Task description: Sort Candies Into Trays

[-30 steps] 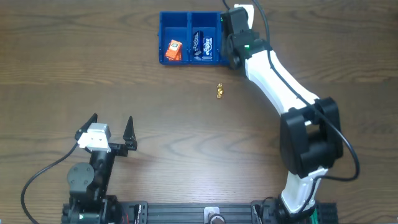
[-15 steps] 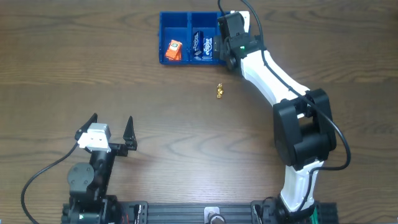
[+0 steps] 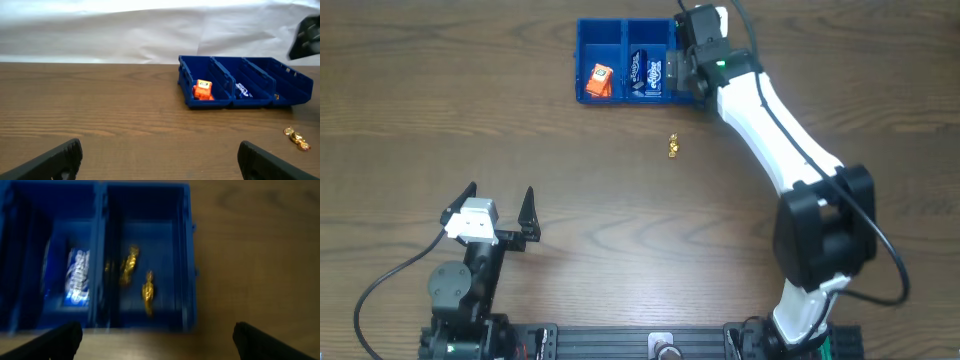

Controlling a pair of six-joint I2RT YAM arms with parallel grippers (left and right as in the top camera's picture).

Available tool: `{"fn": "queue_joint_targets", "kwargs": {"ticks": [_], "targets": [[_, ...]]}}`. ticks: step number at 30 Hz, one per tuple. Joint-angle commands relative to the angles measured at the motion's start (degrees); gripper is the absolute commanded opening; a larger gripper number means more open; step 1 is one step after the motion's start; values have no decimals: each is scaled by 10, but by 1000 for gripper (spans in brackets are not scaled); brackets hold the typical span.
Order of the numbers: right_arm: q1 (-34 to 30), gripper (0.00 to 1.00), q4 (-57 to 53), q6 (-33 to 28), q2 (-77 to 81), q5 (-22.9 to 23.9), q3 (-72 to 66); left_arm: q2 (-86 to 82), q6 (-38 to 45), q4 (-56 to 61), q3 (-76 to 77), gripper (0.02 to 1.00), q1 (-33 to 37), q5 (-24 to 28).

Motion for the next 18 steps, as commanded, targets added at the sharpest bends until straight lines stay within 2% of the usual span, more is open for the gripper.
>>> {"fn": "queue_joint_targets", "kwargs": {"ticks": [1, 3, 5, 11, 18], "targets": [[4, 1000, -103, 53, -45, -95, 11, -4, 8, -21, -11, 998, 4, 8], [17, 1000, -121, 53, -41, -113, -12, -4, 9, -20, -11, 998, 4, 8], [31, 1000, -114, 53, -39, -112, -41, -4, 9, -21, -11, 996, 4, 8], [55, 1000, -40, 79, -31, -111, -148, -4, 8, -21, -11, 998, 4, 8], [63, 1000, -9, 79, 27, -103, -154, -4, 8, -21, -11, 998, 4, 8]]}}
